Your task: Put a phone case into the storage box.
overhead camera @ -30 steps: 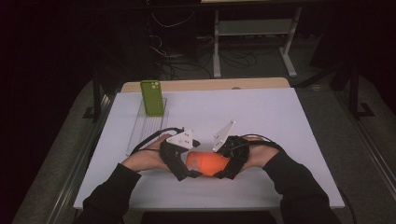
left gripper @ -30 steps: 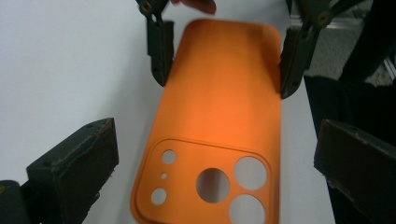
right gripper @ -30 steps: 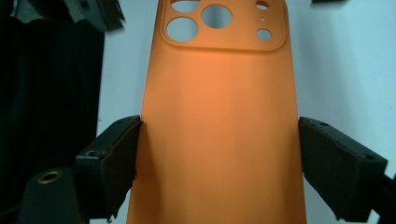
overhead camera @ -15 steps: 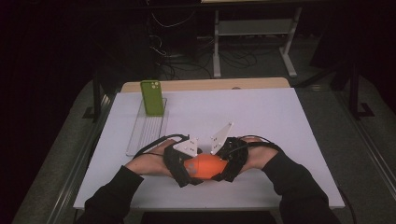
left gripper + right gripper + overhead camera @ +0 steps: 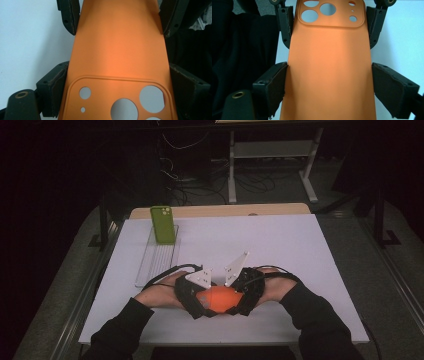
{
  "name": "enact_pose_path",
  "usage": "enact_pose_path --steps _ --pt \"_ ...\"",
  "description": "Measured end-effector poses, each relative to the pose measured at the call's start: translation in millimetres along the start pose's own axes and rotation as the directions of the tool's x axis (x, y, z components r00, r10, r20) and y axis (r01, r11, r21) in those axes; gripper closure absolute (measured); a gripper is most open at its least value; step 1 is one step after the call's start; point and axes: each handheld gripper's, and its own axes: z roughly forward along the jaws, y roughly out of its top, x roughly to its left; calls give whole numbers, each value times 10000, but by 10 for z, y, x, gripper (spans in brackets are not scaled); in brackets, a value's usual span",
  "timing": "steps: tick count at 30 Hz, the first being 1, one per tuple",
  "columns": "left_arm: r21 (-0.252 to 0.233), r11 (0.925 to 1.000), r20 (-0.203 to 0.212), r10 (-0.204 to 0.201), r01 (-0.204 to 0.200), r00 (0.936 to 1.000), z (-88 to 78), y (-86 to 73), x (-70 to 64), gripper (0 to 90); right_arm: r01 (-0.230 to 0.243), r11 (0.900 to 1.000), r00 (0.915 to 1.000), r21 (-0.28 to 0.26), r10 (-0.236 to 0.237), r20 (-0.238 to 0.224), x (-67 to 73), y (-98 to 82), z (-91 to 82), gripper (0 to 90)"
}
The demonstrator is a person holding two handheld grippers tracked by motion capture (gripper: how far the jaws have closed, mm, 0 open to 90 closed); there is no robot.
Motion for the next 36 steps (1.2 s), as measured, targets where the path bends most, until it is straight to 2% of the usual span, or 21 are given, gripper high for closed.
enact_pose_path --steps 4,7,11,13,14,15,17,20,21,23,25,26,27,28,29,30,32,34,35,36 --pt "-1 10000 -9 12 -12 10000 -9 -1 -3 147 35 10000 10000 -17 -35 -15 -3 -2 -2 149" --pt "-49 10000 -125 86 -86 9999 -38 2 -5 153 25 9996 10000 -271 -24 20 2 -9 -7 148" --pt "-50 10000 -307 64 -66 9995 -65 2 -3 156 15 9985 9994 -546 4 351 9 -22 -39 122" --pt "-19 9999 -452 -167 166 9988 -66 -17 12 156 -127 9975 9980 -701 171 616 -8 -39 -63 107" --pt "115 9997 -542 -206 213 9983 -72 -29 30 156 -364 9965 9967 -753 416 691 -12 -54 -85 96" --pt "139 9994 -680 -296 306 9972 -74 -42 46 156 -806 9936 9938 -797 863 706 -14 -78 -109 93" --pt "141 9980 -967 -601 617 9935 -78 -70 77 156 -728 9881 9914 -1355 865 982 -80 -134 -140 88" --pt "107 9924 -1458 -1199 1227 9820 -81 -106 103 155 -1240 9768 9813 -1747 1468 1247 -138 -223 -193 88" --pt "49 9883 -1597 -1500 1527 9757 -79 -121 124 155 -1473 9721 9756 -1826 1731 1348 -144 -242 -202 88" --pt "5 9821 -1942 -1848 1885 9634 -79 -141 155 155 -1981 9569 9605 -2125 2327 1527 -168 -311 -228 89" --pt "89 9783 -2179 -2001 2070 9552 -83 -155 188 155 -2407 9358 9414 -2576 2897 1730 -176 -380 -242 90" --pt "-72 9726 -2343 -2277 2325 9451 -72 -159 192 154 -2654 9249 9292 -2723 3207 1838 -169 -413 -250 89" --pt "-2 9700 -2446 -2356 2430 9406 -78 -163 205 154 -2942 9116 9145 -2869 3558 1927 -167 -447 -258 89" --pt "-98 9662 -2554 -2516 2577 9335 -75 -166 210 154 -3320 8915 8967 -3081 3997 1902 -161 -480 -262 86" --pt "-169 9614 -2680 -2691 2748 9251 -75 -167 219 154 -3551 8766 8846 -3249 4275 1864 -165 -519 -264 79" --pt "-292 9552 -2797 -2907 2946 9150 -69 -169 224 155 -3667 8669 8722 -3375 4466 1996 -170 -558 -264 75" --pt "-254 9498 -3038 -3044 3117 9028 -72 -171 241 154 -3910 8465 8452 -3614 4857 2232 -167 -624 -265 67" --pt "-298 9445 -3191 -3191 3271 8924 -69 -172 248 154 -4150 8252 8106 -3832 5266 2562 -147 -668 -253 40" --pt "-360 9434 -3308 -3225 3296 8869 -67 -173 252 154 -4195 8188 8009 -3919 5371 2648 -142 -693 -245 45" --pt "-236 9448 -3344 -3155 3268 8881 -79 -174 263 154 -4328 8084 7888 -3988 5538 2665 -129 -709 -236 46"
